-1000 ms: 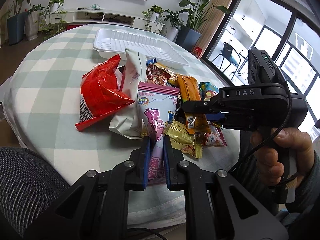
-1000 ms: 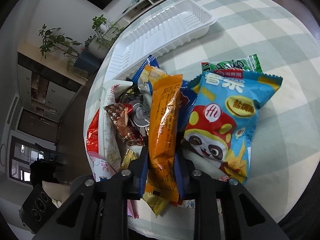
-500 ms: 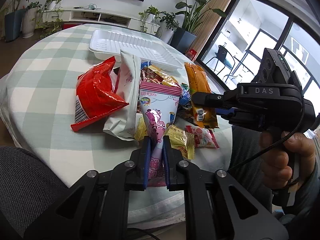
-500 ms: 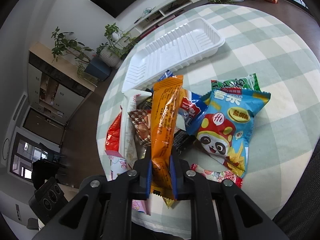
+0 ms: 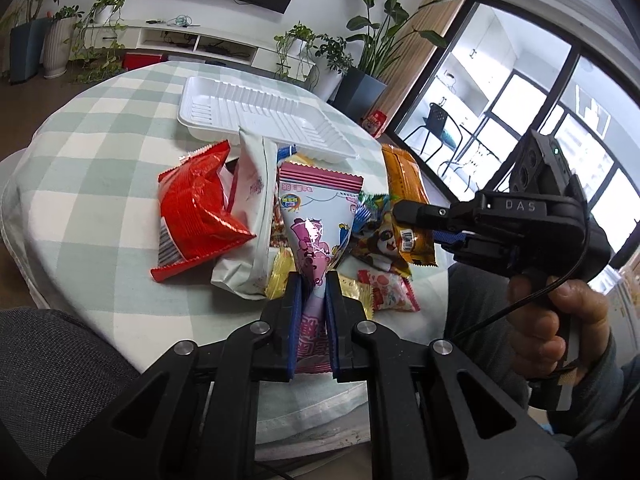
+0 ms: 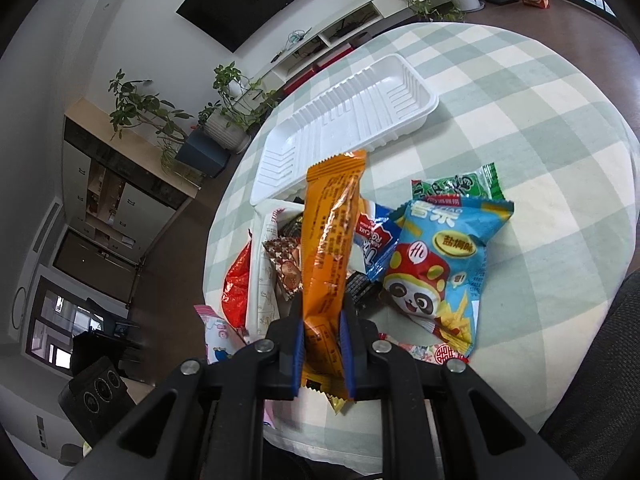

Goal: Organize snacks
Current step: 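Lift both held snacks and carry them over the white tray, then open both tools to drop the pink bag and orange bar into the tray, then return both tools to the snack pile and grasp the red chip bag with the left tool, then grasp the blue panda-print bag with the right tool while the left tool holds the red bag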

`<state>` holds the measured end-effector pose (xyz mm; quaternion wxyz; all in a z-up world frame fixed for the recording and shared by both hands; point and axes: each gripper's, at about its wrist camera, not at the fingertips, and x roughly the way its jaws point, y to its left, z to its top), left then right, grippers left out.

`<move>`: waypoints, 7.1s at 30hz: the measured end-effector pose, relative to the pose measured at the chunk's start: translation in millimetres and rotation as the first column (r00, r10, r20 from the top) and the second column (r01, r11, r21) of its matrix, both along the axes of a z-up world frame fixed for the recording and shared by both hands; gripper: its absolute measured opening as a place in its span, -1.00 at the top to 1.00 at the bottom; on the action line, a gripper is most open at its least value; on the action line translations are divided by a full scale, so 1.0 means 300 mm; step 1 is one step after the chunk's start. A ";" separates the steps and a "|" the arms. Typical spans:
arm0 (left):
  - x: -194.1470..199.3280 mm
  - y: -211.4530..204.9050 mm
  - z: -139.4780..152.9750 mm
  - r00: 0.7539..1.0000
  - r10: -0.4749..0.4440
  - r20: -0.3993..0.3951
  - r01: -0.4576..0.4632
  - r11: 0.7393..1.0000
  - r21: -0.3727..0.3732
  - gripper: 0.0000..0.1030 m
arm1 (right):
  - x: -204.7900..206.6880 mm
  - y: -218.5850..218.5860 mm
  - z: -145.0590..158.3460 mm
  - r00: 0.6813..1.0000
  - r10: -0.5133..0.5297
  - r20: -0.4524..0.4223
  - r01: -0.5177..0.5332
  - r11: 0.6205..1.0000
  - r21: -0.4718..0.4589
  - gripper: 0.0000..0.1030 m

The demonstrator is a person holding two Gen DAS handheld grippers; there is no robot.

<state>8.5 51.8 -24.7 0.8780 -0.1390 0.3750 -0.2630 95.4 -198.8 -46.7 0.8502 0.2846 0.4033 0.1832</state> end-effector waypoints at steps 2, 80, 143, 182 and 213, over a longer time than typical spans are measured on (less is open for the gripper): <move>0.010 0.023 0.025 1.000 0.006 -0.002 -0.006 1.000 -0.027 0.82 | 0.001 -0.021 0.016 1.000 -0.013 0.014 0.013 1.000 0.004 0.67; 1.003 0.043 0.238 0.998 0.043 0.045 -0.052 0.978 0.200 -0.99 | 0.700 -0.207 0.348 0.988 0.022 0.151 0.023 0.957 -0.291 -0.76; 0.461 0.084 -0.072 0.958 0.091 -0.273 -0.024 0.971 0.239 -0.09 | -0.075 -0.126 -0.006 0.997 -0.047 0.066 0.056 0.990 -0.130 -0.86; 0.469 0.073 -0.110 0.970 0.044 -0.239 0.021 0.965 0.261 0.36 | 0.109 -0.086 -0.125 0.996 -0.018 -0.090 0.002 0.985 -0.172 -0.35; 0.443 0.108 -0.082 0.976 0.044 -0.215 -0.004 0.983 0.181 0.36 | 0.033 -0.164 -0.093 0.998 -0.027 -0.051 0.024 0.998 -0.063 0.07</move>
